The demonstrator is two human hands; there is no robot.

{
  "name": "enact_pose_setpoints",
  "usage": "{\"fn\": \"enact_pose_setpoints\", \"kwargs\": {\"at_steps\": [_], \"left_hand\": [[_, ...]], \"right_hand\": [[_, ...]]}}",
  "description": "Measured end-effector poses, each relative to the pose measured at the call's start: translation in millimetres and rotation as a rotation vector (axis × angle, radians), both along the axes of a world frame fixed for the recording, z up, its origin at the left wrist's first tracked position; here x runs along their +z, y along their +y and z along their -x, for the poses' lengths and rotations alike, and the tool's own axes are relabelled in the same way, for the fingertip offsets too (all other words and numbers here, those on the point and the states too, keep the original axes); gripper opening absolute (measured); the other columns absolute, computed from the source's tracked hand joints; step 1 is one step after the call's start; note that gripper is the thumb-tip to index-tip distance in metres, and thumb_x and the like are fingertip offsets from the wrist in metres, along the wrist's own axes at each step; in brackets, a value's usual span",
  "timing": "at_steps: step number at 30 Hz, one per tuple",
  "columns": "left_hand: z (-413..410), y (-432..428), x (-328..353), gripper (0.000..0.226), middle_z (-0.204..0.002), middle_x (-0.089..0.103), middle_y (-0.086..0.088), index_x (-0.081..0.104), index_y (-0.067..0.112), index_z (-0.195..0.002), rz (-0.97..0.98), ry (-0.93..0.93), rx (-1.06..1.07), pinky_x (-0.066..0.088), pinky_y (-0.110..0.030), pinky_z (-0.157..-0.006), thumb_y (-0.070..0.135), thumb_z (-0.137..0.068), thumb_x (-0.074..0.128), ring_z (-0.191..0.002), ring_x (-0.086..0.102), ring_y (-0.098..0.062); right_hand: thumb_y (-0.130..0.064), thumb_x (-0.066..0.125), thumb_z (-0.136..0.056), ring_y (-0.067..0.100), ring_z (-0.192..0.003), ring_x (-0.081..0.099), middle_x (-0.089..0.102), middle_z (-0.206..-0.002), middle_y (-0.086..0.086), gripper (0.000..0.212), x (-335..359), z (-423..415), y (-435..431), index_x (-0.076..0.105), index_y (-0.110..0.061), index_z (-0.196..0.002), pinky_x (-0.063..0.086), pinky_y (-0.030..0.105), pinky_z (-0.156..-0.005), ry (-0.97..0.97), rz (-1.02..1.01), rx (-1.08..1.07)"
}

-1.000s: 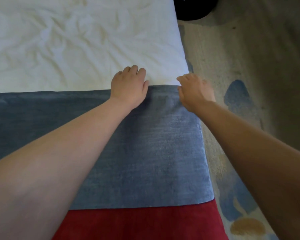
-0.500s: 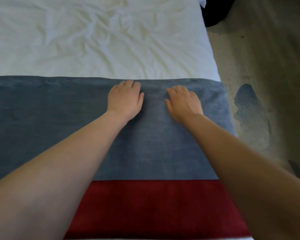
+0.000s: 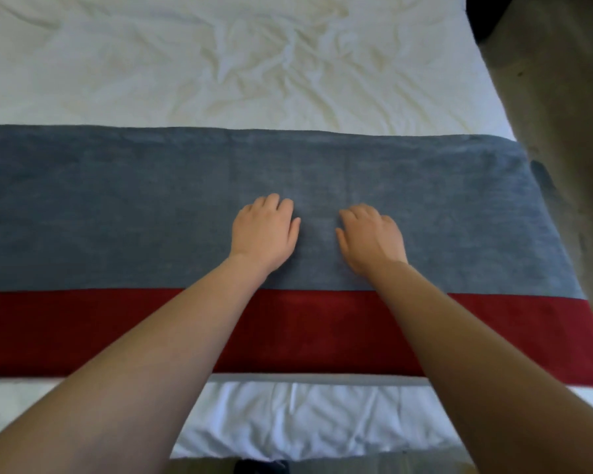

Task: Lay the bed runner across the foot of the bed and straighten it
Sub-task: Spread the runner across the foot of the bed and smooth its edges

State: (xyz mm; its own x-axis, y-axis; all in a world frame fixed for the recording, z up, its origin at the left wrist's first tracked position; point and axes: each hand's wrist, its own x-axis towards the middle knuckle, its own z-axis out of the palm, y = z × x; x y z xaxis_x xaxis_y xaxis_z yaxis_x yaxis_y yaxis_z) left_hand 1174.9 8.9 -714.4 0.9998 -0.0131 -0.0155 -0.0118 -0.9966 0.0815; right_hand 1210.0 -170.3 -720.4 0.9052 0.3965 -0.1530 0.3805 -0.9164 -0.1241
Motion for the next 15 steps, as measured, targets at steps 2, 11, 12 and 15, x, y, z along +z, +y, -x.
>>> {"fn": "enact_pose_setpoints", "kwargs": {"at_steps": [2,11,12,15], "left_hand": [[27.9,7.4,-4.8,0.033,-0.111,0.058,-0.005,0.057,0.013,-0.110,0.020,-0.002,0.021,0.044,-0.038,-0.077,0.036,-0.094,0.039,-0.100,0.056,-0.025],[155.9,34.7,-31.8,0.032,-0.114,0.059,-0.008,0.059,0.012,-0.109,0.043,0.034,0.046,0.047,-0.040,-0.079,0.034,-0.091,0.044,-0.103,0.057,-0.027],[169.0,37.5,-33.9,0.032,-0.117,0.059,-0.009,0.060,0.011,-0.111,0.050,0.024,0.022,0.049,-0.041,-0.079,0.032,-0.090,0.046,-0.105,0.057,-0.028],[200.8,48.1,-38.2,0.031,-0.109,0.063,-0.009,0.063,0.009,-0.105,0.071,-0.008,-0.081,0.051,-0.040,-0.073,0.029,-0.090,0.045,-0.097,0.059,-0.027]], "right_hand": [[-0.035,0.041,-0.095,0.023,-0.122,0.044,0.054,-0.126,0.004,0.034,-7.2,30.2,15.4,0.051,-0.016,-0.121,0.037,0.039,-0.095,0.022,0.003,0.039],[-0.036,0.049,-0.090,0.025,-0.108,0.050,0.053,-0.118,0.005,0.035,-24.5,151.3,60.3,0.053,-0.016,-0.118,0.043,0.038,-0.082,-0.003,-0.052,0.147],[-0.035,0.050,-0.088,0.026,-0.103,0.051,0.053,-0.115,0.005,0.031,-24.1,161.4,61.8,0.055,-0.016,-0.113,0.044,0.038,-0.078,-0.020,-0.067,0.169],[-0.030,0.052,-0.088,0.025,-0.090,0.054,0.056,-0.101,0.005,0.021,-25.0,191.1,66.2,0.058,-0.014,-0.100,0.044,0.036,-0.067,-0.034,-0.112,0.311]]}}
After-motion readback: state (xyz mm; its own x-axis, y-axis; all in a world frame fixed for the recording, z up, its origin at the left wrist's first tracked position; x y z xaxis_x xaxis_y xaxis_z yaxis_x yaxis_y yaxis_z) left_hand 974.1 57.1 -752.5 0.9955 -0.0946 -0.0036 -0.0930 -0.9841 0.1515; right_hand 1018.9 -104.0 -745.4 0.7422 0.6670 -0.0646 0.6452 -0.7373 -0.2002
